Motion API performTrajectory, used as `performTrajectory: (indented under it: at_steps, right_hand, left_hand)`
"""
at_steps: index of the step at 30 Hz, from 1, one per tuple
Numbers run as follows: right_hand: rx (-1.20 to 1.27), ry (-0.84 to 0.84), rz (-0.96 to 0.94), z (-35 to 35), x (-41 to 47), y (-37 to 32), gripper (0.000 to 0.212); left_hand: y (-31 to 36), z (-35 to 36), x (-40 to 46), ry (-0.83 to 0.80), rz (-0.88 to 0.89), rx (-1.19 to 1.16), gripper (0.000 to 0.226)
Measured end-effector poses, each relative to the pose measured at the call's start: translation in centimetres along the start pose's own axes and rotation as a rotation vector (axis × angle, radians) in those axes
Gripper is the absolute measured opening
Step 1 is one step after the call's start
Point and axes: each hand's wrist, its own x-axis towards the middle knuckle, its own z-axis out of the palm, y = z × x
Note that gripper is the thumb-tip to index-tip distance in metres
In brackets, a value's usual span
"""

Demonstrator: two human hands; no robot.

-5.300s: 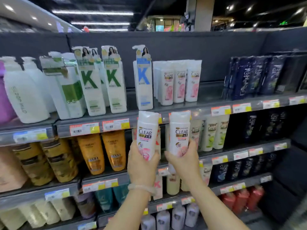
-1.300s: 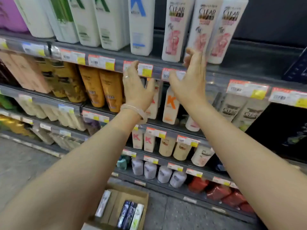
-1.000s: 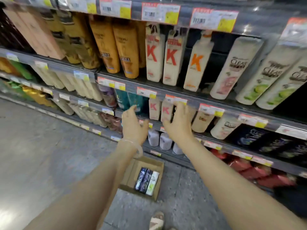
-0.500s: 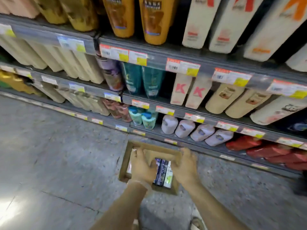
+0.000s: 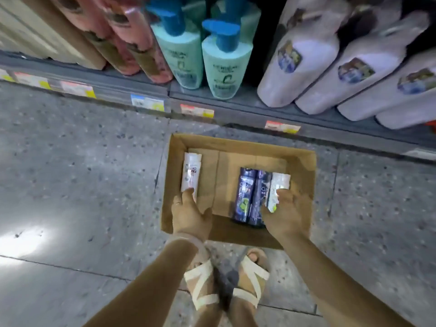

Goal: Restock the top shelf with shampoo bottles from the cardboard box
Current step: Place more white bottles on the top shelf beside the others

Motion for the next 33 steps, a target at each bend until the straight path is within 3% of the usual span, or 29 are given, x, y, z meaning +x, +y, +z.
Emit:
performTrajectory:
  at_steps: [6,10,15,21,25,33]
  right_hand:
    - [0.026,-0.040,0.191,6.0,7.7,4.2,0.072]
    - [0.001,0.048,0.294,8.1,10.5,5.6,0.066]
    - [-0.015,0.169,0.368,10.4,12.3,5.6,0.054]
    - [0.095,0.148,0.298,10.6,12.8,6.8,0.068]
    - [0.292,0.168,0.299,9.0,11.7,6.3,0.057]
    - [0.587,0.152,0.025,-2.4,1.3,0.6,0.055]
  left_hand:
    - [-3.0,7.1,8.9,0.054,-0.096,-0.018,0.073]
    - [-3.9,10.0,12.3,0.119,-0.092,0.006,0.078]
    - [-4.1,12.1,14.7,0.229,-0.177,0.051,0.062]
    - [-4.4,13.8,14.6,0.169,-0.294,-0.072,0.058]
    - [-3.2,12.9,12.5,0.061,-0.298,-0.268,0.050]
    - [5.1,3.9,1.3,0.001,-0.017,-0.367,0.049]
